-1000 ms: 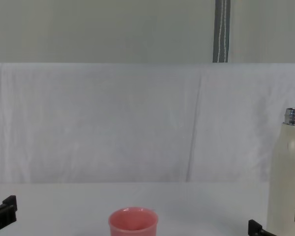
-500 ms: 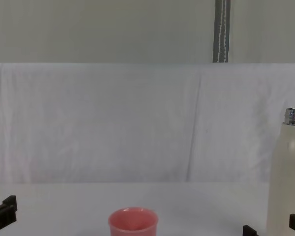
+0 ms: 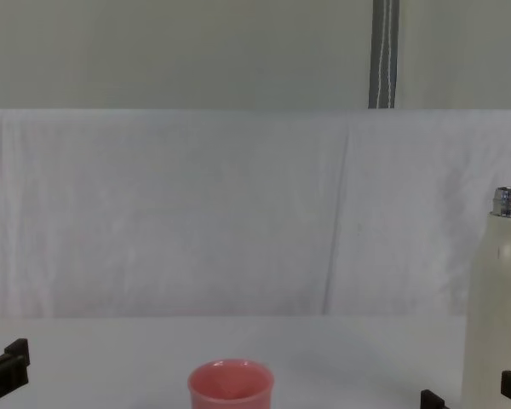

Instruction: Grasp the thermos with one hand and pour water into the cup lid.

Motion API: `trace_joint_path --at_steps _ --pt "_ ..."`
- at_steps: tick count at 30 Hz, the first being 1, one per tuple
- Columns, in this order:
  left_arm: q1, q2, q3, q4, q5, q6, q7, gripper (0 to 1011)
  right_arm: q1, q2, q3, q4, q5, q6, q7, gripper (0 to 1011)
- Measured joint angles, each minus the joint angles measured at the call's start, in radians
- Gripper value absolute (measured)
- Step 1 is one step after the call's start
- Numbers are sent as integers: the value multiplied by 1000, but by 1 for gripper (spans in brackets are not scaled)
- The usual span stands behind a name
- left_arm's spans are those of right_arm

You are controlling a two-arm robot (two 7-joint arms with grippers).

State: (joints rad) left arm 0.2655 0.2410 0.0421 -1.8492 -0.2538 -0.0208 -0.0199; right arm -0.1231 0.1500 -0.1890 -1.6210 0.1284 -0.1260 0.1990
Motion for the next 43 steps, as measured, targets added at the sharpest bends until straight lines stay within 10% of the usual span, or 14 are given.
trace_joint_path --at_steps 43 --pt "0 0 0 0 0 0 0 1001 0 0 1 0 -2 0 -1 1001"
